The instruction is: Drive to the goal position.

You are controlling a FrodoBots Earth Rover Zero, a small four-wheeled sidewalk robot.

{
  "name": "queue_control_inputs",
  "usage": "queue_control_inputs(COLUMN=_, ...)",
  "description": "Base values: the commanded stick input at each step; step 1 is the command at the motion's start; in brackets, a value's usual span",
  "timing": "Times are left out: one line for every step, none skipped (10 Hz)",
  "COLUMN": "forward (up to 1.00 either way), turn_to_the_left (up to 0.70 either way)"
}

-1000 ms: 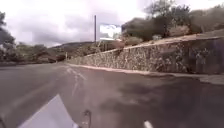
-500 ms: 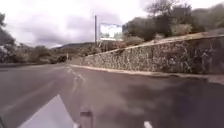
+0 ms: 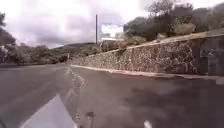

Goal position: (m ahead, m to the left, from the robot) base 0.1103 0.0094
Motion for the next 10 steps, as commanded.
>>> queue_control_inputs(forward=0.50, turn_to_the_left=0.00)
queue_control_inputs(forward=0.50, turn_to_the_left=0.00)
queue_control_inputs(forward=0.50, turn_to_the_left=0.00)
queue_control_inputs(forward=0.50, turn_to_the_left=0.00)
queue_control_inputs(forward=0.50, turn_to_the_left=0.00)
queue_control_inputs(forward=0.50, turn_to_the_left=0.00)
queue_control_inputs(forward=0.50, turn_to_the_left=0.00)
queue_control_inputs(forward=0.50, turn_to_the_left=0.00)
queue_control_inputs(forward=0.50, turn_to_the_left=0.00)
queue_control_inputs(forward=0.50, turn_to_the_left=0.00)
